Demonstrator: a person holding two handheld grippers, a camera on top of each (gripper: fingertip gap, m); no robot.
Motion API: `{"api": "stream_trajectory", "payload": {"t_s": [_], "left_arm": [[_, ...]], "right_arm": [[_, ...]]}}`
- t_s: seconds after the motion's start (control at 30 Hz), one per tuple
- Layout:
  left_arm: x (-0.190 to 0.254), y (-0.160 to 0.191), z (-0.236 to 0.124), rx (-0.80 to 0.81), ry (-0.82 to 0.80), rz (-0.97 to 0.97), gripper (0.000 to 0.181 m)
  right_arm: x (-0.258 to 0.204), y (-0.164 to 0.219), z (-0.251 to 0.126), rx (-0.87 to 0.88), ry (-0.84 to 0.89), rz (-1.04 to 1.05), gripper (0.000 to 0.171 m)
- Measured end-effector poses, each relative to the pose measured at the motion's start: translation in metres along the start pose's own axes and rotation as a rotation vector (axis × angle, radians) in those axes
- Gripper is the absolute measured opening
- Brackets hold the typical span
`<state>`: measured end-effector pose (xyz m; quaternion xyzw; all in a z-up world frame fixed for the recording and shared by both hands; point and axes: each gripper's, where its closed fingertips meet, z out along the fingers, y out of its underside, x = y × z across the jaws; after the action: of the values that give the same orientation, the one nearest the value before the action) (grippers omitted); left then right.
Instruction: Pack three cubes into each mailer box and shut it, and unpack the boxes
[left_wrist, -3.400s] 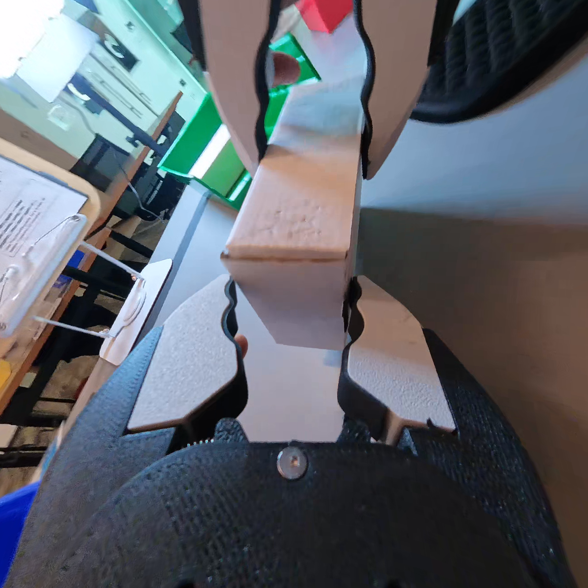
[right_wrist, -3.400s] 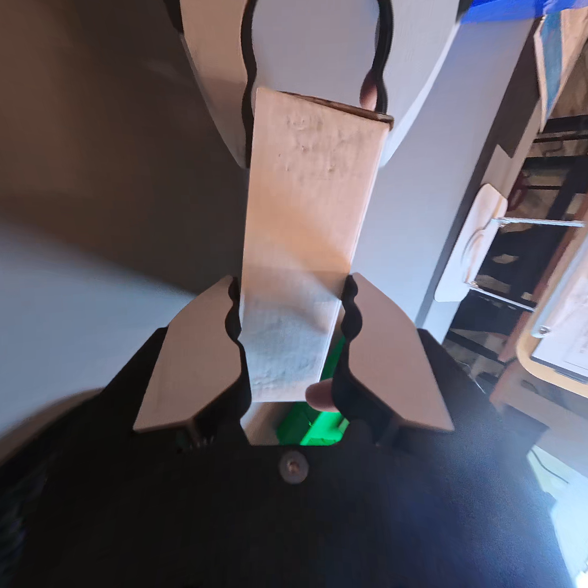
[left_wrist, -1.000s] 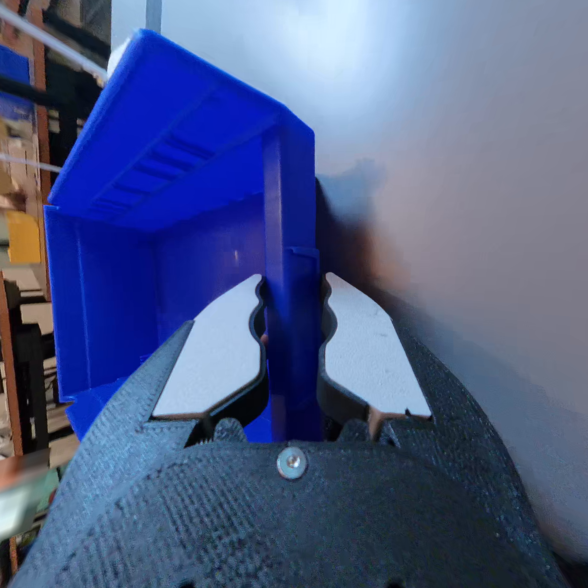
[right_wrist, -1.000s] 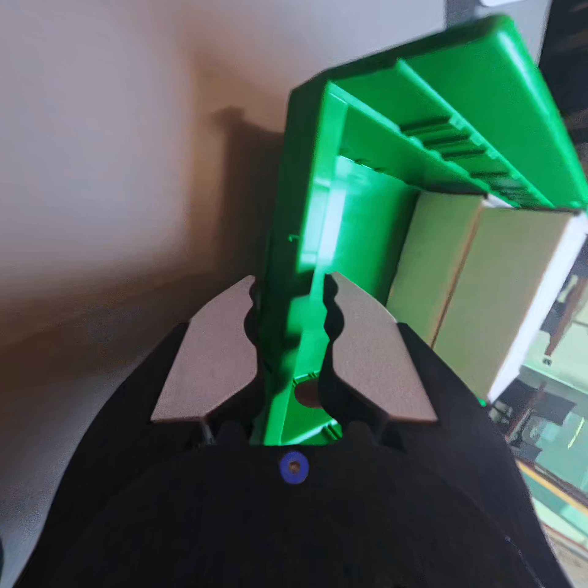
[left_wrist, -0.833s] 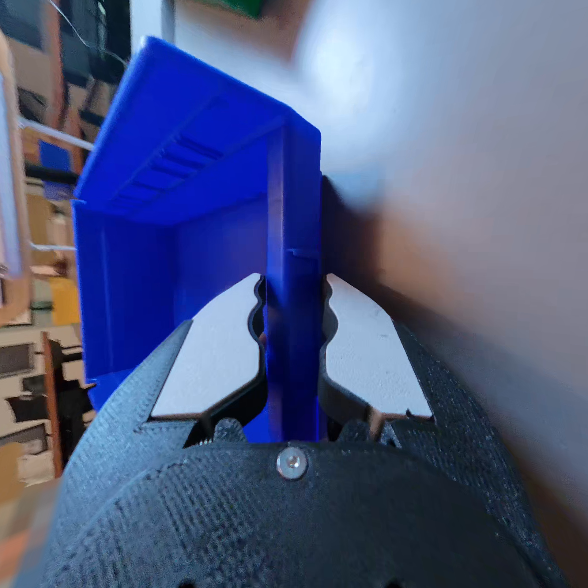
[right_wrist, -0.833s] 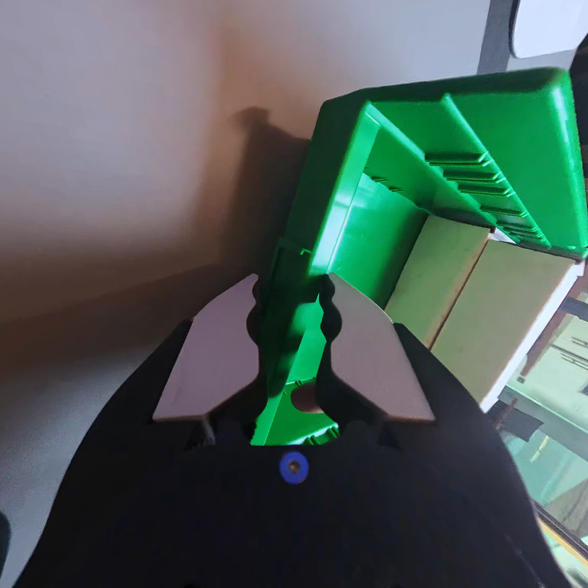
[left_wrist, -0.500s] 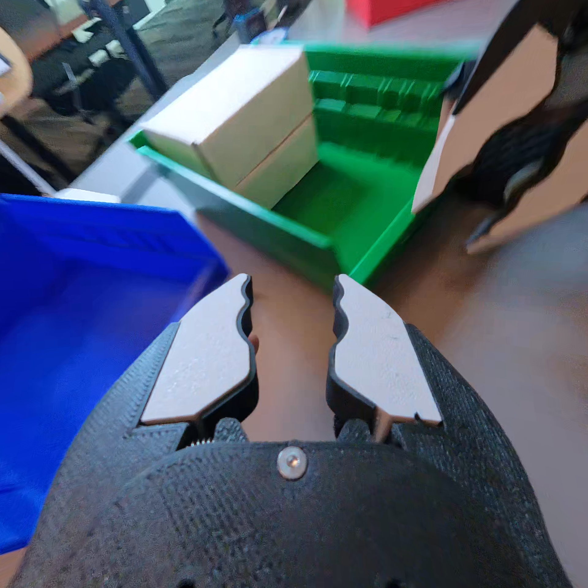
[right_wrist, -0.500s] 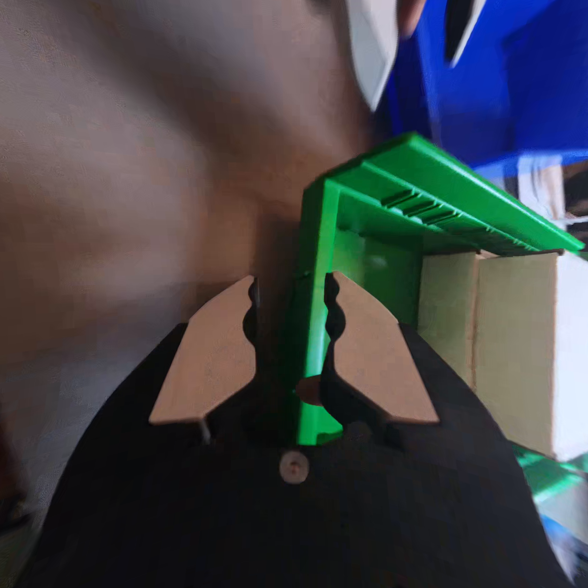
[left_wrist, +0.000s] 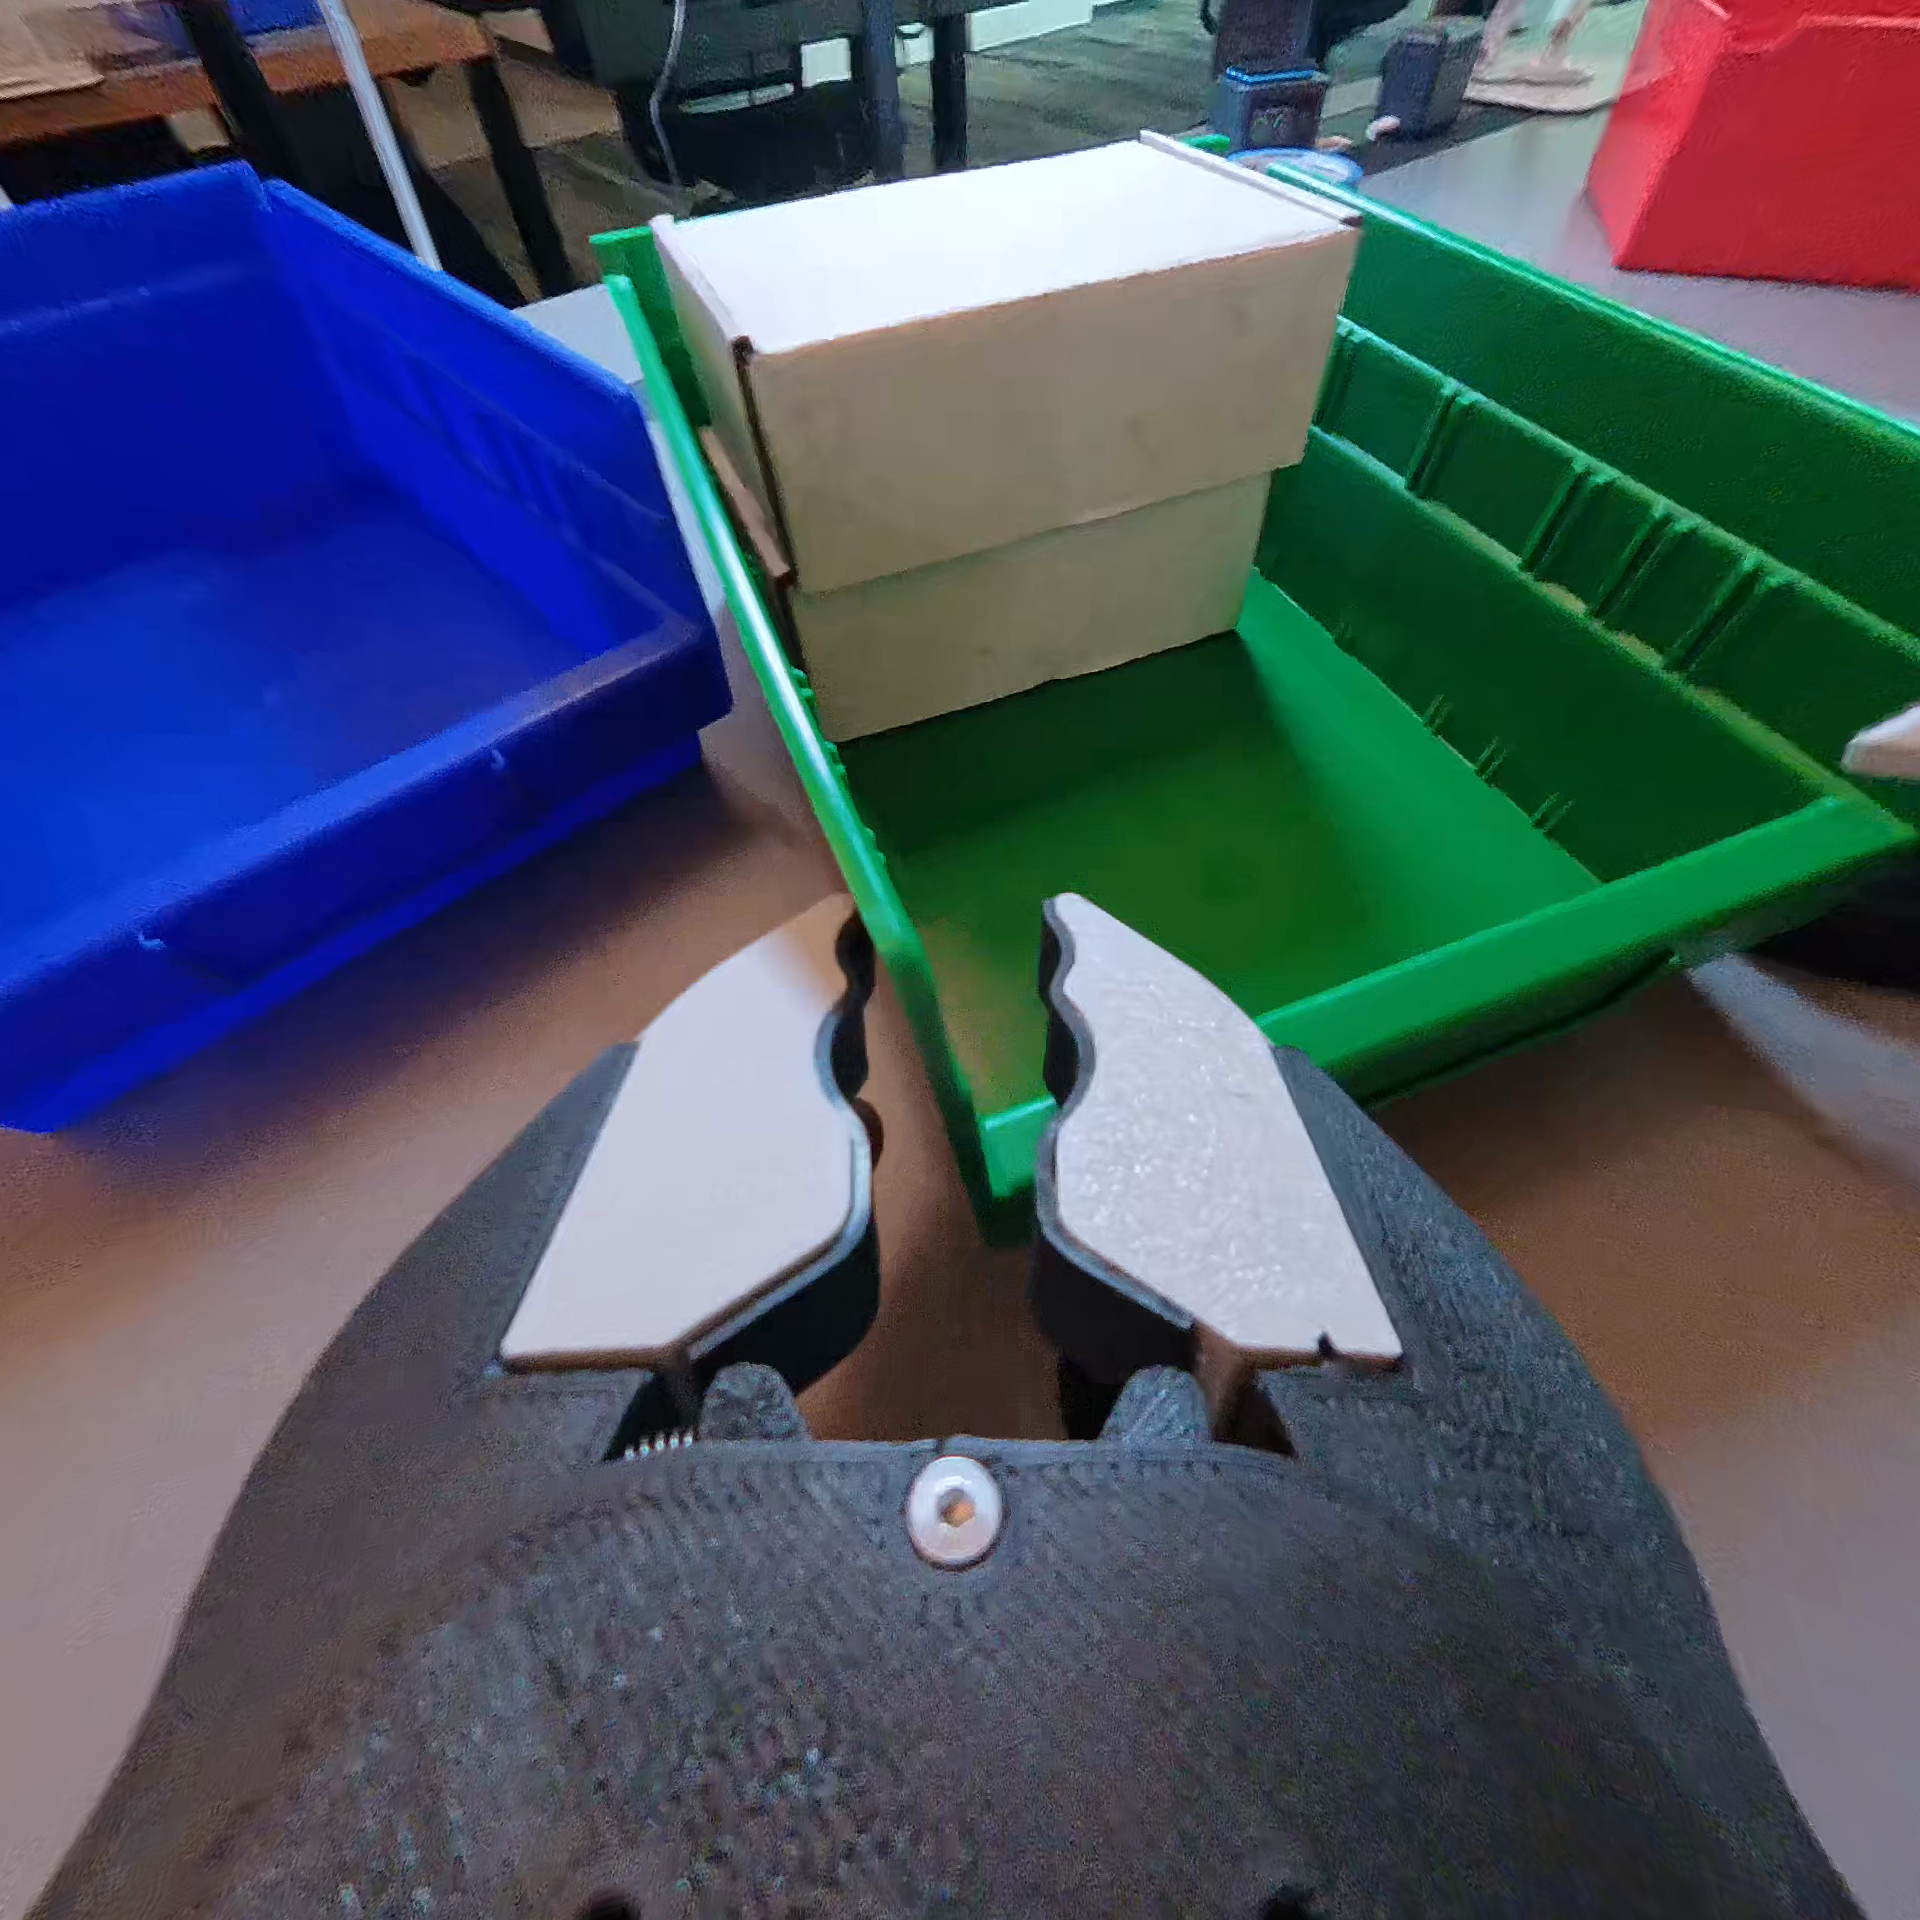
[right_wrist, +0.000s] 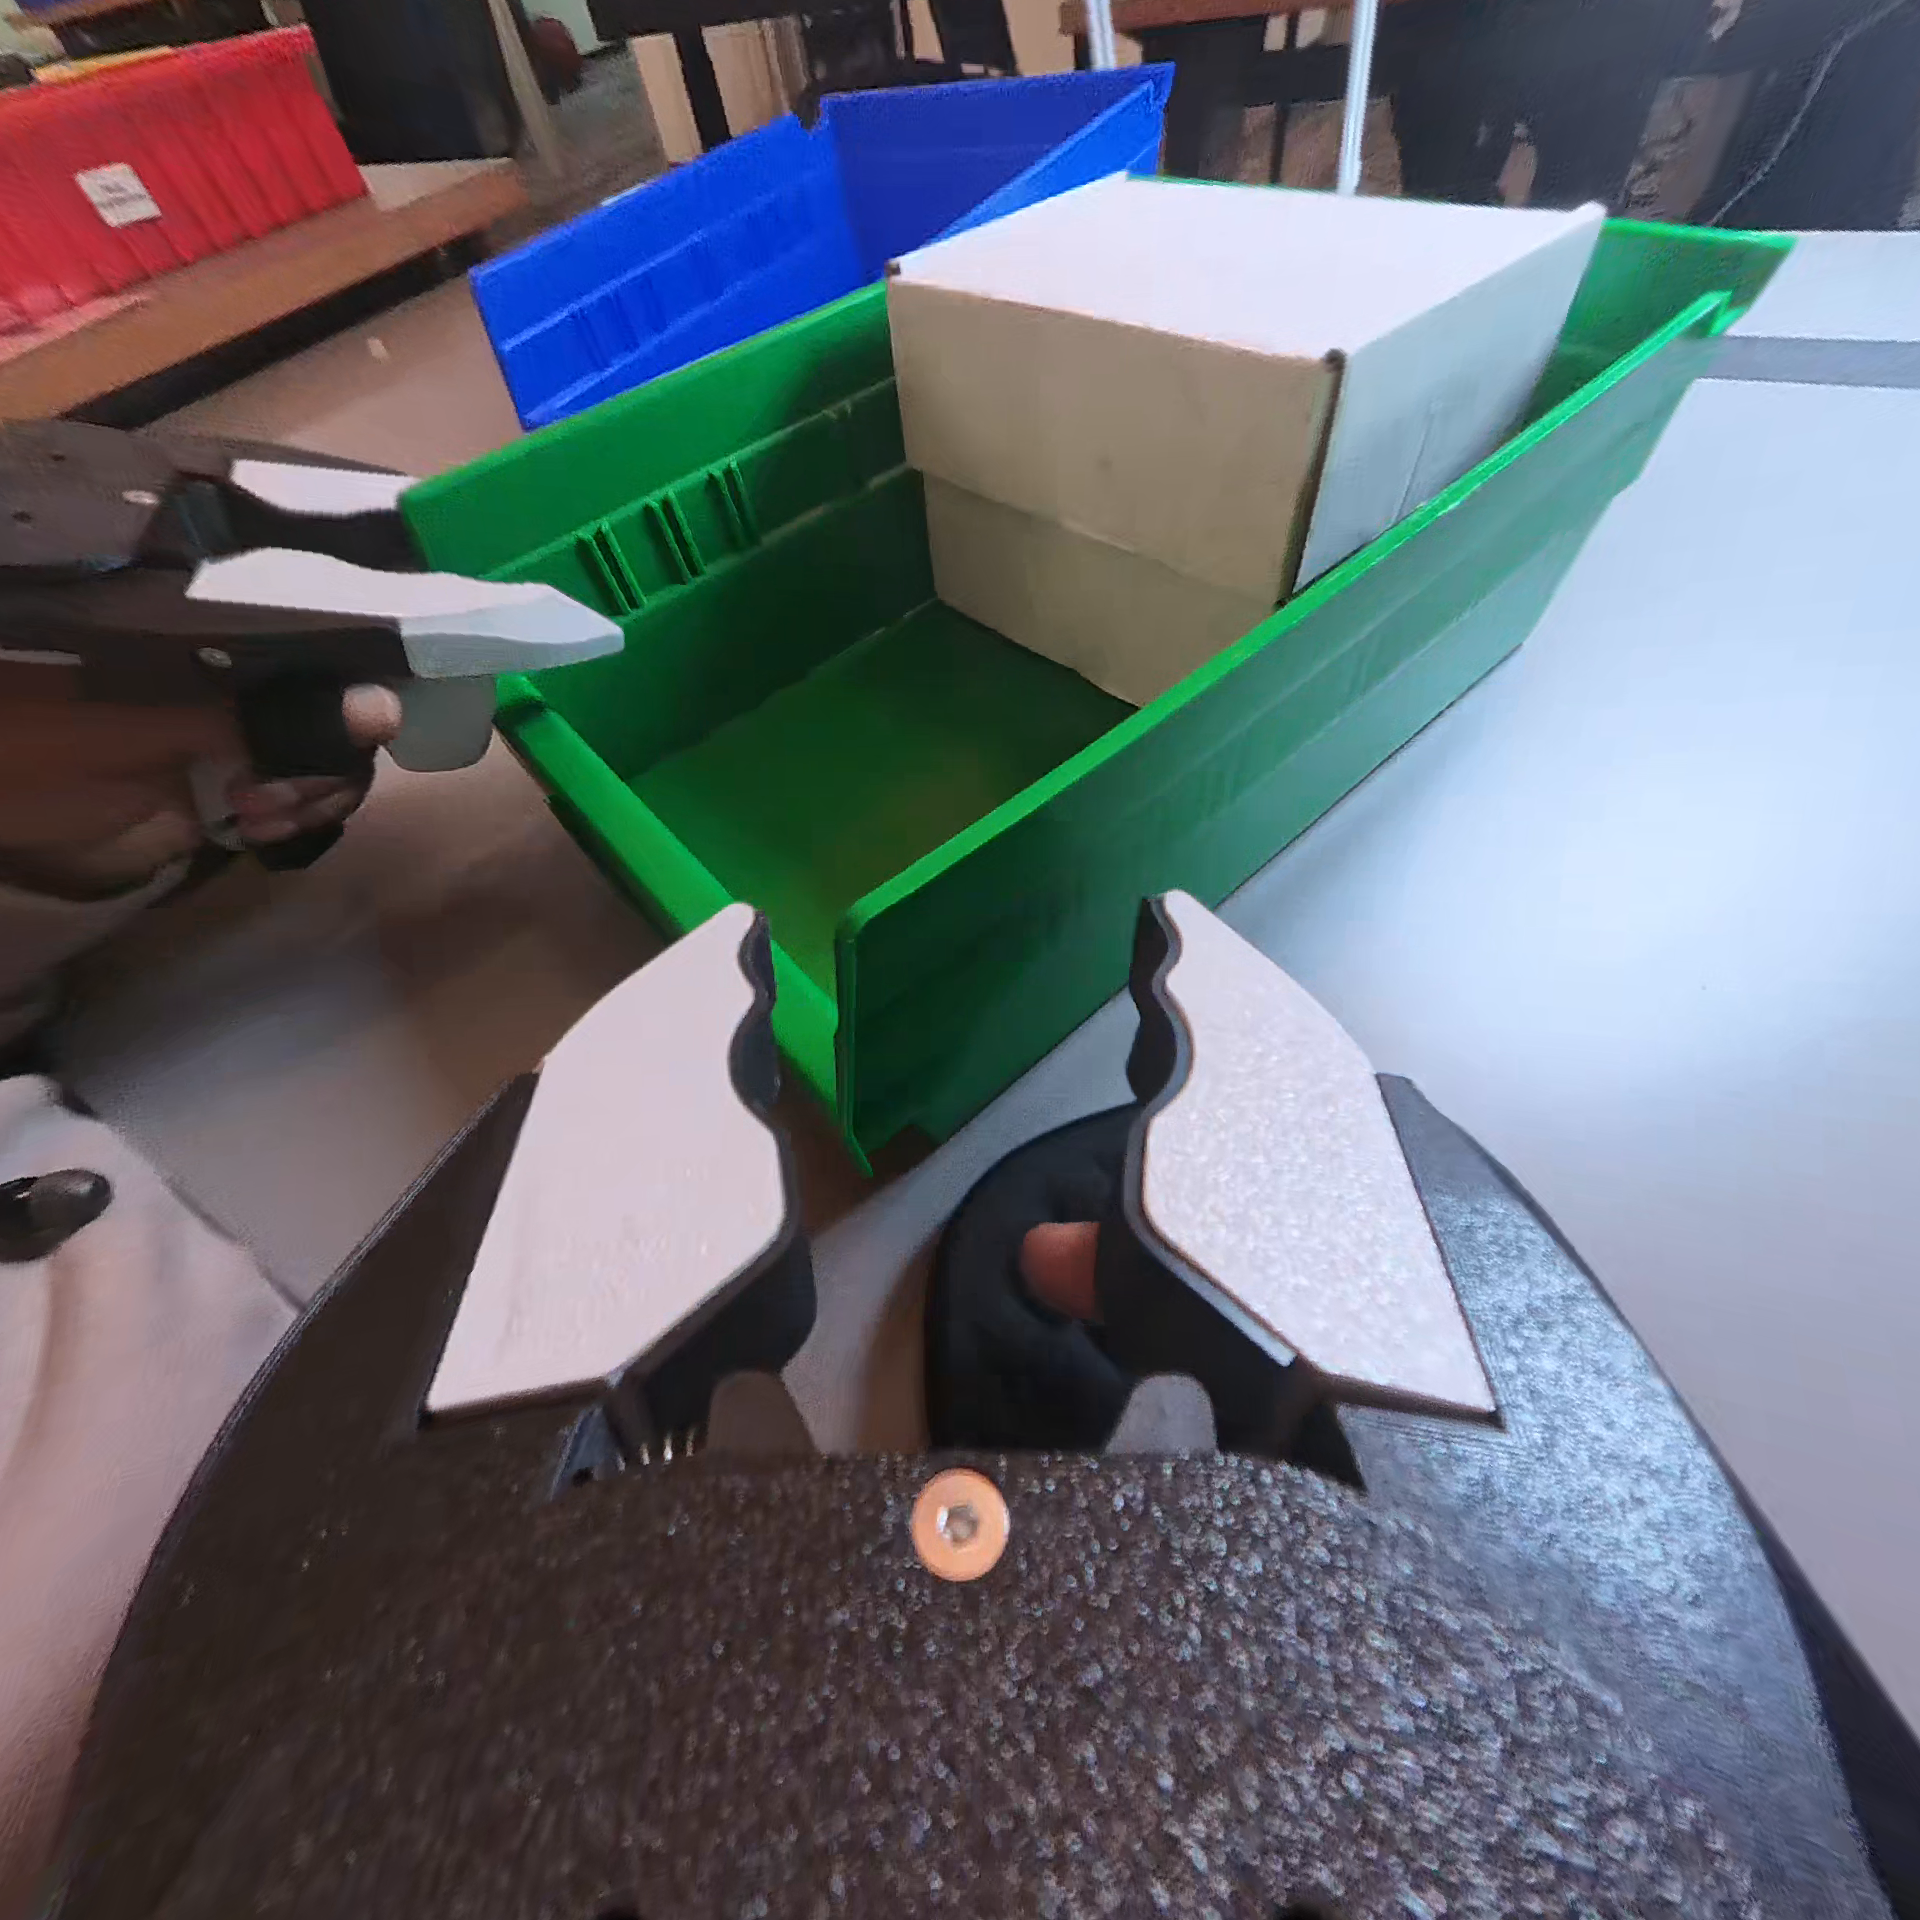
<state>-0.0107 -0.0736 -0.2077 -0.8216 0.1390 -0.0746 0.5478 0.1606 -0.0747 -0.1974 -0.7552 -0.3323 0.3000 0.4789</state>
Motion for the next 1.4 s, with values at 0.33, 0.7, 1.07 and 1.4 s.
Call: {"api": "stream_trajectory", "payload": {"t_s": [0.33,0.7,1.07,1.4], "left_arm": [[0.015,-0.033,0.005,0.115,-0.024,0.019,0.012],[0.012,-0.121,-0.082,0.389,-0.176,0.193,0.014],[-0.124,-0.1,-0.241,0.335,-0.563,0.282,0.015],[-0.173,0.004,-0.27,0.088,-0.695,0.23,0.015]], "right_arm": [[0.04,-0.019,-0.004,0.073,0.312,-0.084,0.026],[0.011,-0.146,-0.048,0.413,0.39,-0.402,0.007],[-0.153,-0.208,0.085,0.521,-0.135,-0.383,0.009],[-0.225,-0.123,0.196,0.306,-0.412,-0.311,0.011]]}}
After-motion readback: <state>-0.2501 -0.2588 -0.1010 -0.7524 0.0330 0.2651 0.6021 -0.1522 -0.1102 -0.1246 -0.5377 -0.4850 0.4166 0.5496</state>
